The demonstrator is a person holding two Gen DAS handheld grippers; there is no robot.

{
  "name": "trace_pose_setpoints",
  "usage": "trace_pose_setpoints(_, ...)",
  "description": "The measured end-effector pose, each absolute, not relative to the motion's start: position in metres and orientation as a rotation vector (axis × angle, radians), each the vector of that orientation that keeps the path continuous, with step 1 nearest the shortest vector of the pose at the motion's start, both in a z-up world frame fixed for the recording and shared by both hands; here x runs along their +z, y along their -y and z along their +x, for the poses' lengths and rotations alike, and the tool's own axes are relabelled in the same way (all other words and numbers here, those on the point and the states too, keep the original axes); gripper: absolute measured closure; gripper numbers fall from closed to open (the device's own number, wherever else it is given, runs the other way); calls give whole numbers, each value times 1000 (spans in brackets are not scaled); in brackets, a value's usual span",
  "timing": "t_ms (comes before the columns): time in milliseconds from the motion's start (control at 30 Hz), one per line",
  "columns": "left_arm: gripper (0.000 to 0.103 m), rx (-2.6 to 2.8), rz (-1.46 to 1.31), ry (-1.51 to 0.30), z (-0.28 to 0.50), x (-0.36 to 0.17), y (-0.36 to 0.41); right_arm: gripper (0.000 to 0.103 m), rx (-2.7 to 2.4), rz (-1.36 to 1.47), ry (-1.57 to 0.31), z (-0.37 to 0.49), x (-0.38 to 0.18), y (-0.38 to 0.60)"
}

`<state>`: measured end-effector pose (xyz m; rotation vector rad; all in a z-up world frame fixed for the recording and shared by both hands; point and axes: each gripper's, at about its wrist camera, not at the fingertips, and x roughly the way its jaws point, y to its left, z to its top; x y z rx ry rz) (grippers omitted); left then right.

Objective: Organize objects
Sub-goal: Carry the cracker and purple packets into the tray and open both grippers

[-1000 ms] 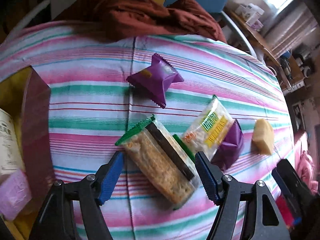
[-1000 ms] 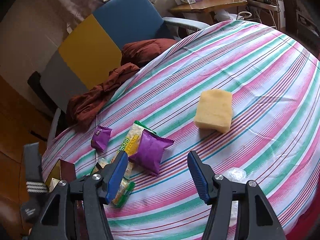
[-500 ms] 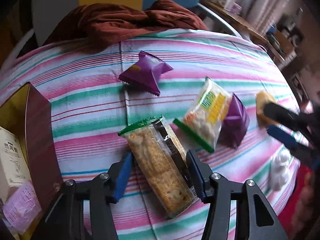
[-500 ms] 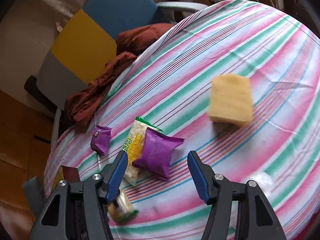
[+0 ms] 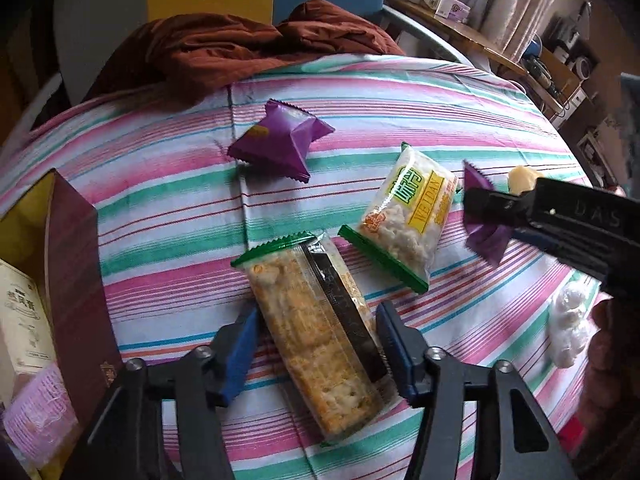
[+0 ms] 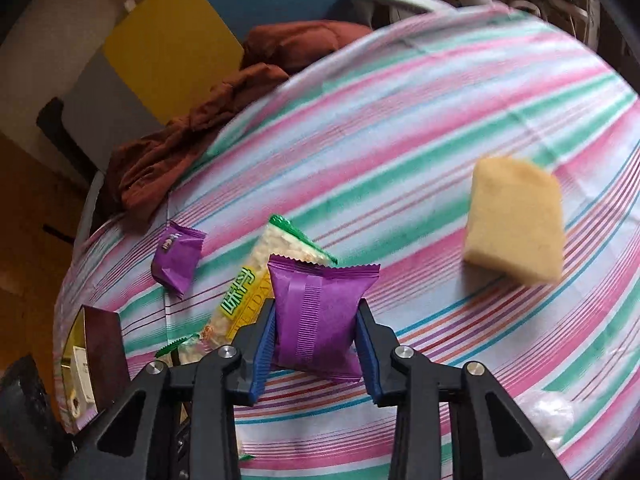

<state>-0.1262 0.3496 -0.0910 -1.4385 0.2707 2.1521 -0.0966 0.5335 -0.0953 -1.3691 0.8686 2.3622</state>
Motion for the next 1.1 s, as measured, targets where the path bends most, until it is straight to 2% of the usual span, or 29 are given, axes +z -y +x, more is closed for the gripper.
trace_pose_setpoints(133,55,2162,-1425,-252,-121,-89,-343,67,2387,-1293,-728,-92,-80,-534)
trace_pose_setpoints(300,55,2172,-1334,-249,-104,-71,-338,67,2479,-1247,-698,-90,-67,-528)
trace_pose_setpoints(600,55,2233,-1126,-204,-71,-6,-303,67,2676,-1192,-640,-89,-46,-501)
trace_pose_setpoints(867,55,2381,-950,-170,-37,36,-228,67,2817,-1218,-544,-86,-36,-466)
trace_pose_setpoints(1100,55,2490,-946,-149,-27,34,-167,67,2879,-1301,-491,-77,-34,-427)
